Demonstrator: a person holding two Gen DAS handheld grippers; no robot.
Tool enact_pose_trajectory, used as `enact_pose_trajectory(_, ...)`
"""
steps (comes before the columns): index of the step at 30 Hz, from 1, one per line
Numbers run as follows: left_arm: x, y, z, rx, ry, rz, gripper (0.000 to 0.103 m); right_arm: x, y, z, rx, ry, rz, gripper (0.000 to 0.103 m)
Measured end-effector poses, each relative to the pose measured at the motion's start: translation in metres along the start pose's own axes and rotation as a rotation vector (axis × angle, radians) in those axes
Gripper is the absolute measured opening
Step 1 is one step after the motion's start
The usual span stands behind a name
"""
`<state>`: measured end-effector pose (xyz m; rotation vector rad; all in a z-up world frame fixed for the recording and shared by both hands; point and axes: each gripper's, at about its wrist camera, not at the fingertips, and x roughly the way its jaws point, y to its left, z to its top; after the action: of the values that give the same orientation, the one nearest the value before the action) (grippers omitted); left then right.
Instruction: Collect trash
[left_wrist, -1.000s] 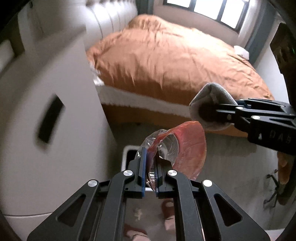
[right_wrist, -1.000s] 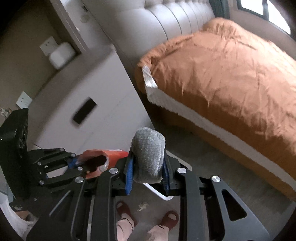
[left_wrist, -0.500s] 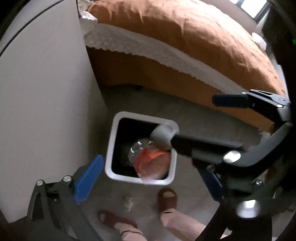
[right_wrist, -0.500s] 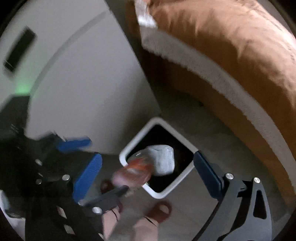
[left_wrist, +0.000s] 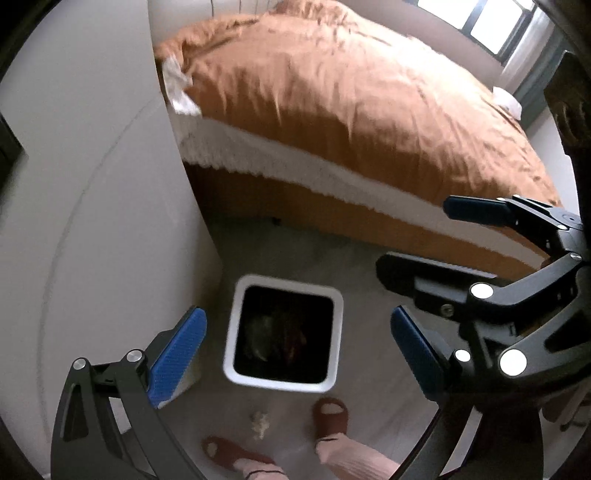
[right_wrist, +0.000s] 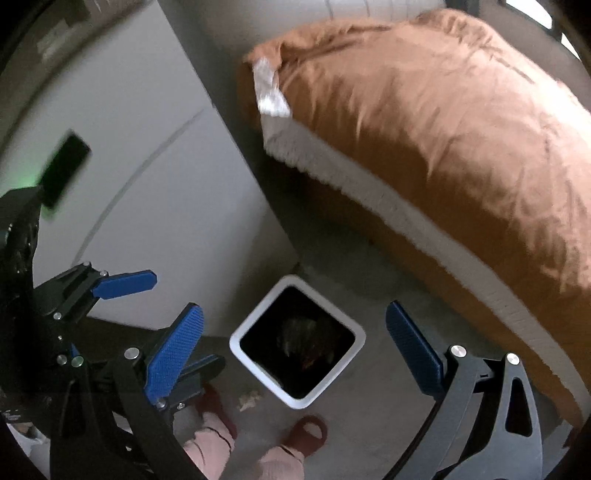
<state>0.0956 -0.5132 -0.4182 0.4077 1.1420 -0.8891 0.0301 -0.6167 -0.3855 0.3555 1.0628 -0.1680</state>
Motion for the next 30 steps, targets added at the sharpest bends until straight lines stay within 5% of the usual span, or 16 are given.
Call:
enact_pose_trajectory(8,-0.112,-0.008,0.026,0.015,-0.153,0.008,0.098,-0.108,0.031,0.032,0.029,-0.163,-0.019,0.098)
enact_pose_trajectory(17,-0.242,0.017,0.027,-0.021,-0.316,0.035,0.098,-0.213,0.113,0.067,-0.055,-0.35,0.028,0.098)
enact_pose_trajectory(30,-0.38,0.122,-0.039,-0.23,-0.488,0.24,0.098,-0.24,0.269,0.089,-0.247,-0.452,0.235,0.098)
